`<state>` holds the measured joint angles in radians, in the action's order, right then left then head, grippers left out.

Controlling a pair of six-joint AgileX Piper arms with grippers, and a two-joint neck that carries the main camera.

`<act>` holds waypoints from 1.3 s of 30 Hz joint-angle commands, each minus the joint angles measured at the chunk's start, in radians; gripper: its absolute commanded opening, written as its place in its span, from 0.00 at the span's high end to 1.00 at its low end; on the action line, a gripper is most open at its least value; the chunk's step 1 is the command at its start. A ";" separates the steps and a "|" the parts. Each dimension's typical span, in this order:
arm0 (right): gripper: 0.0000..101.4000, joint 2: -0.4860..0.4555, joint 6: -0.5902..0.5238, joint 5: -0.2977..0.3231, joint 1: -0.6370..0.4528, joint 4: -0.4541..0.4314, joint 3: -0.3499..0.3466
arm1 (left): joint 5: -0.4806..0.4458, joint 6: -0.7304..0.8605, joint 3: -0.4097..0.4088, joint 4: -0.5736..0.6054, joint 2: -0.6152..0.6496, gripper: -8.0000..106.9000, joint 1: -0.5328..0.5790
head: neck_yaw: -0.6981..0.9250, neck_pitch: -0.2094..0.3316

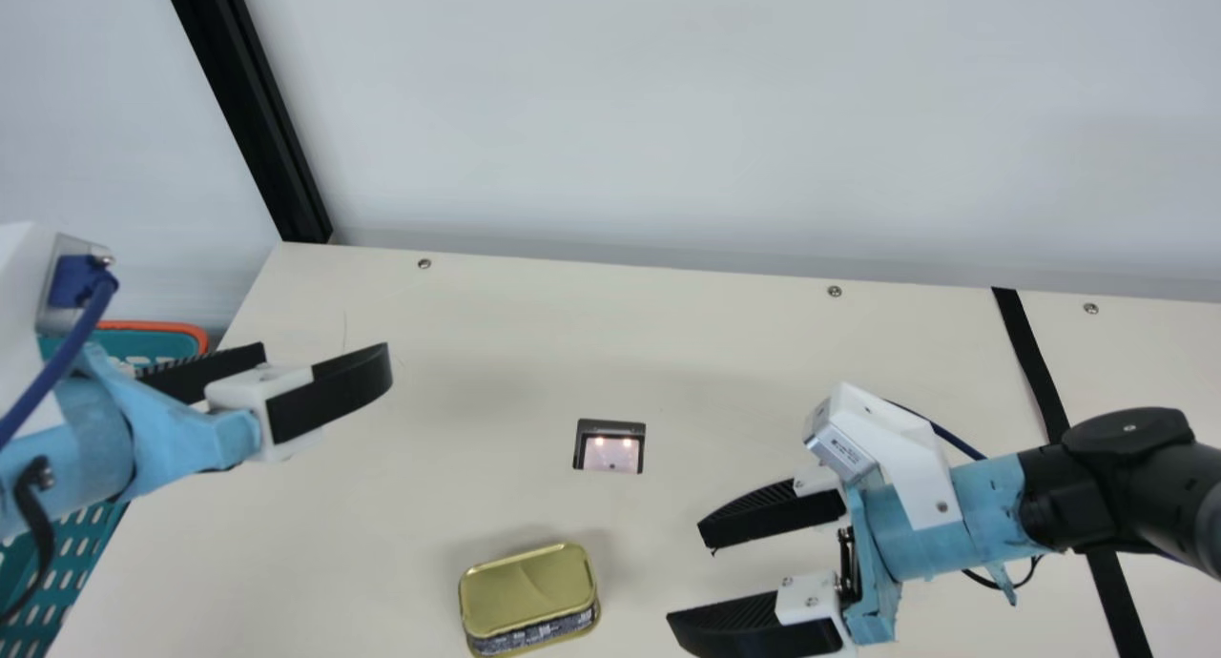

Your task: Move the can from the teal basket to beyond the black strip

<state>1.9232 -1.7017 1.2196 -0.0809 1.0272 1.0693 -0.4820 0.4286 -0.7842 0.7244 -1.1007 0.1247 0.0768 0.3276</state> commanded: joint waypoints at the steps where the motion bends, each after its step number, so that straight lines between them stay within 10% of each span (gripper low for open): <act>1: 0.00 -0.021 0.008 -0.008 0.000 -0.003 -0.001 | 0.002 -0.019 -0.003 -0.014 0.002 0.15 0.008 | -0.004 0.027; 21: 0.00 -0.245 0.218 -0.060 0.242 -0.284 0.167 | 0.296 -0.167 0.169 -0.174 0.190 0.15 -0.047 | -0.004 0.027; 39: 0.00 -0.147 0.404 -0.021 0.596 -0.684 0.467 | 0.298 -0.166 0.169 -0.174 0.190 0.15 -0.048 | -0.004 0.027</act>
<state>1.7674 -1.3059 1.1957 0.4790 0.3950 1.5062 -0.1845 0.2622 -0.6153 0.5504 -0.9104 0.0771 0.0768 0.3276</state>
